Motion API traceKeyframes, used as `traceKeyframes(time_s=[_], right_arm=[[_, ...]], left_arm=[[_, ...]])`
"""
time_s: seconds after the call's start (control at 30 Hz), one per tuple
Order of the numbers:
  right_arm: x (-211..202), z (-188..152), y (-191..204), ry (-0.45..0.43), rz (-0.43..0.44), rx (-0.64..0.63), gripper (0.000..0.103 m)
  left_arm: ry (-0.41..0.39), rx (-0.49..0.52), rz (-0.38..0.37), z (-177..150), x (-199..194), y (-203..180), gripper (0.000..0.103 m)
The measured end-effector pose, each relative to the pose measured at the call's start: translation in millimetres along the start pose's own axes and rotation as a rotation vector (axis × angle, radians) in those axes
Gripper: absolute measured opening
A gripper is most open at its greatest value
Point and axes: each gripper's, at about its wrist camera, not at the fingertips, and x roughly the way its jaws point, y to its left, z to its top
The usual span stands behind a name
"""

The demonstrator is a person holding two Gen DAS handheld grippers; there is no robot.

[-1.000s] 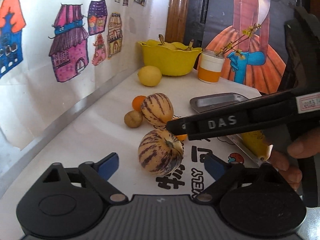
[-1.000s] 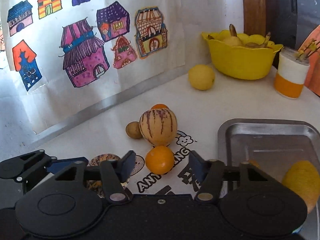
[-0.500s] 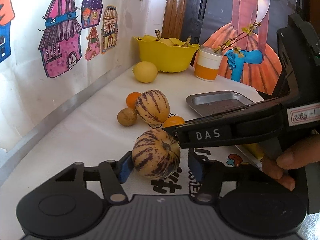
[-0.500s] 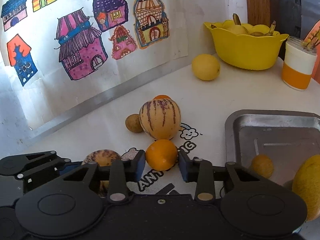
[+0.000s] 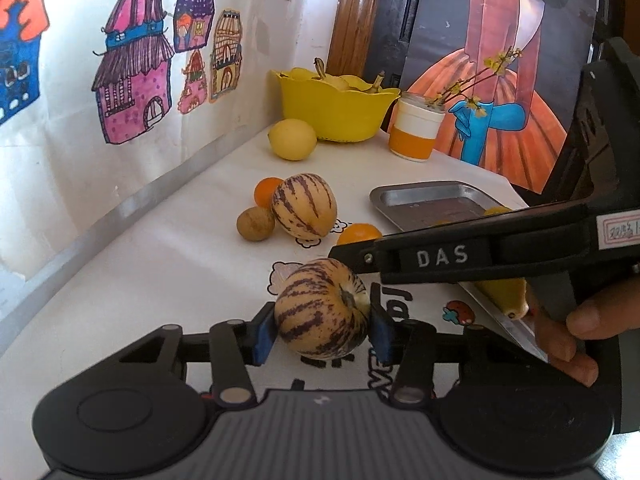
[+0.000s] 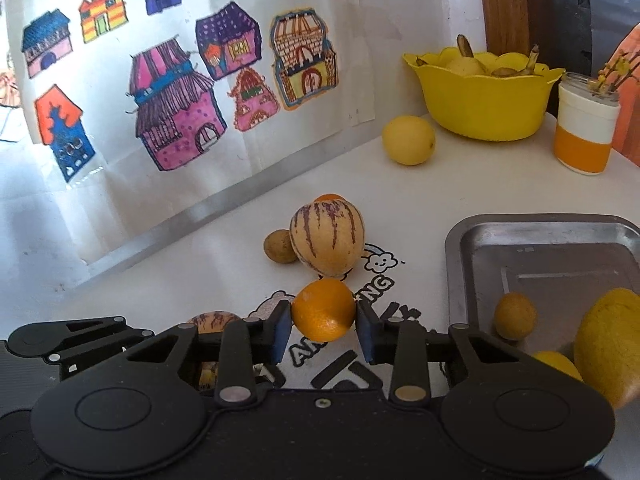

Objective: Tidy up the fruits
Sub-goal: 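Place the orange and striped pepino melon into the tray with both tools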

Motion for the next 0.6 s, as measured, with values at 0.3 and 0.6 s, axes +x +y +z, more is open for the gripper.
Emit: traceKeyframes(time_s=[0.3,0.6], right_arm=[[-51,-7,-4,-0.076,-0.005,0.012,0.037],[-123,-31,-24,-0.174,-0.110,0.025,0.037]], left_arm=[[-0.032,0.027,-0.022,-1,-26,-24,0.052],[-0.063,0.038,-0.109,-3,-46,-68,0.052]])
